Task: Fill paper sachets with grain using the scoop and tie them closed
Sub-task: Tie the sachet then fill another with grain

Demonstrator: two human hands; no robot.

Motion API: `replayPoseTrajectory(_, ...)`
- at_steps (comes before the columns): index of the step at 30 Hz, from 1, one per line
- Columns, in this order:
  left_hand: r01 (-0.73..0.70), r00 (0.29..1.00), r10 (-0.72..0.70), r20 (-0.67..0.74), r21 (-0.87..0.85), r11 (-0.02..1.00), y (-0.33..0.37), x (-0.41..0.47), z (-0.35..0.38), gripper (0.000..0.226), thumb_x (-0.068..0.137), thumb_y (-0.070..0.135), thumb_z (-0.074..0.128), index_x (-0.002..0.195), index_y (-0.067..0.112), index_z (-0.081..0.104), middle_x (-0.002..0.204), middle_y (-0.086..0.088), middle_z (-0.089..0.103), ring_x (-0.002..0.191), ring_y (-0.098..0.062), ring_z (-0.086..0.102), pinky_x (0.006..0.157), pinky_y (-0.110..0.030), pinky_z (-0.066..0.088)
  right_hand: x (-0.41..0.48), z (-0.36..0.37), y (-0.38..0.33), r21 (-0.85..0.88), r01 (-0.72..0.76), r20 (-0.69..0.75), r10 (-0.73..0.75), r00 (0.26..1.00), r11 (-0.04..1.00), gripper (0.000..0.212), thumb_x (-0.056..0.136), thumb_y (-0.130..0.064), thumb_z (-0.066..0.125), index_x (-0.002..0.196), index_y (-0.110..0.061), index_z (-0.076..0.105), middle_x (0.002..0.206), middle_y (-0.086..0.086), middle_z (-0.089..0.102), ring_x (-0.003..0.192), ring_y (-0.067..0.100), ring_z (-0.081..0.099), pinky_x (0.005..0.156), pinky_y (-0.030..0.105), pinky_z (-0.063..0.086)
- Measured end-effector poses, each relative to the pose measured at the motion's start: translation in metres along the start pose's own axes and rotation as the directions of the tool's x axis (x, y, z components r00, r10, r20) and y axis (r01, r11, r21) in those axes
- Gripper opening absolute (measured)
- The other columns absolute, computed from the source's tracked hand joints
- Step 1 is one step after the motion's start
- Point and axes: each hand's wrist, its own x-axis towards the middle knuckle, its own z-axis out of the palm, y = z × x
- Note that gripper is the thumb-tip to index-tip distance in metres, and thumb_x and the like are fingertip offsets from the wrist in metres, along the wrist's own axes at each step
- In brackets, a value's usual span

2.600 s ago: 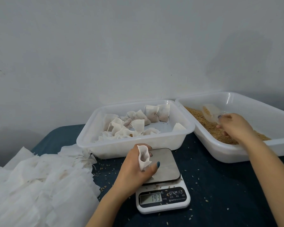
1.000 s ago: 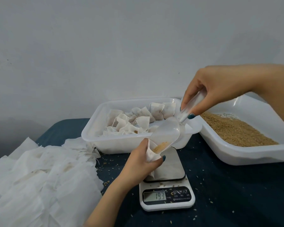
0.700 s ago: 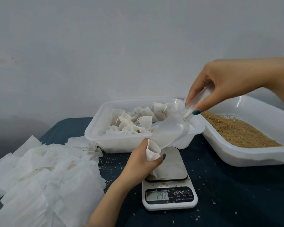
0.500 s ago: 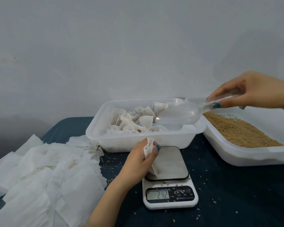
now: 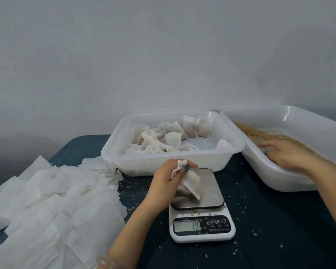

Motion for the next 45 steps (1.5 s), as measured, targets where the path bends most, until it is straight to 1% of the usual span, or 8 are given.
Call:
replayPoseTrajectory(3,0.03,0.999,-0.031,0.012,0.082,0.996,-0.005,-0.003,-0.003,0.024,0.101,0.017,0.053,0.103,0.033,0.071,0.108,0.011,0.067,0.101,-0.001,0.061,0.084,-0.017,0.049,0.0,0.002,-0.001,-0.055,-0.005,0.025,0.006,1.0,0.998,0.035,0.102,-0.021,0.05,0.135,-0.022,0.058,0.149,0.004,0.048,0.134,0.028,0.046,0.11,0.042,0.035)
replayPoseTrajectory(6,0.056,0.998,-0.052,-0.028,0.172,0.984,-0.005,-0.007,-0.008,0.012,0.097,0.028,0.06,0.104,0.033,0.068,0.103,0.015,0.068,0.095,0.003,0.061,0.077,-0.015,0.049,-0.007,0.009,-0.005,-0.216,0.024,-0.251,-0.08,0.965,0.976,0.036,0.098,-0.021,0.049,0.133,-0.022,0.06,0.135,0.008,0.061,0.124,0.033,0.053,0.104,0.044,0.042)
replayPoseTrajectory(11,0.021,0.994,0.013,-0.113,0.294,0.956,0.002,-0.012,-0.016,0.036,0.084,0.058,0.05,0.088,0.027,0.067,0.083,0.011,0.068,0.079,-0.006,0.062,0.066,-0.027,0.048,-0.049,0.05,-0.048,-0.083,0.428,-0.607,-0.386,0.694,0.9,0.016,0.085,-0.03,0.06,0.1,-0.024,0.057,0.096,-0.006,0.051,0.077,0.014,0.052,0.063,0.023,0.037)
replayPoseTrajectory(18,0.097,0.974,-0.01,-0.227,0.377,0.921,0.0,-0.015,-0.03,0.036,0.084,0.07,0.04,0.079,0.044,0.064,0.08,0.035,0.065,0.085,0.015,0.059,0.065,-0.005,0.038,-0.061,0.122,-0.047,0.224,0.461,-0.453,-0.327,0.829,0.859,0.029,0.086,-0.032,0.066,0.068,-0.031,0.043,0.057,-0.009,0.046,0.058,0.009,0.047,0.051,0.024,0.033)
replayPoseTrajectory(29,0.11,0.965,0.002,-0.264,0.408,0.906,0.002,-0.017,-0.026,0.043,0.092,0.062,0.035,0.057,0.04,0.047,0.056,0.029,0.051,0.058,0.008,0.049,0.053,-0.021,0.026,-0.041,0.131,-0.022,0.628,0.242,-0.352,-0.007,0.936,0.74,0.036,0.095,-0.027,0.059,0.066,-0.007,0.049,0.051,-0.008,0.039,0.049,0.005,0.035,0.056,0.033,0.032)
replayPoseTrajectory(36,0.105,0.982,-0.018,-0.189,0.459,0.882,-0.001,-0.018,-0.017,0.047,0.084,0.076,0.029,0.097,0.036,0.049,0.08,0.017,0.061,0.072,0.0,0.058,0.064,-0.028,0.043,-0.04,0.135,-0.022,0.564,0.278,-0.353,-0.077,0.932,0.777,0.033,0.094,-0.025,0.06,0.07,-0.004,0.053,0.057,0.001,0.044,0.052,0.007,0.037,0.056,0.033,0.033)
replayPoseTrajectory(41,-0.078,0.989,0.125,-0.08,0.432,0.899,-0.001,-0.022,0.002,0.025,0.1,0.033,0.047,0.118,0.038,0.031,0.063,0.008,0.045,0.062,-0.008,0.051,0.056,-0.027,0.035,-0.039,0.135,-0.02,0.561,0.28,-0.356,-0.078,0.931,0.779,0.033,0.094,-0.025,0.061,0.069,-0.005,0.053,0.055,-0.002,0.044,0.051,0.006,0.038,0.056,0.032,0.034)
replayPoseTrajectory(45,-0.263,0.961,0.272,0.041,0.429,0.864,0.007,-0.018,0.001,0.028,0.097,0.01,0.042,0.111,0.034,0.048,0.078,0.008,0.048,0.068,-0.005,0.049,0.059,-0.017,0.033,-0.038,0.136,-0.019,0.555,0.262,-0.332,-0.078,0.94,0.79,0.033,0.093,-0.027,0.061,0.068,-0.007,0.054,0.056,-0.001,0.046,0.053,0.008,0.04,0.057,0.032,0.036)
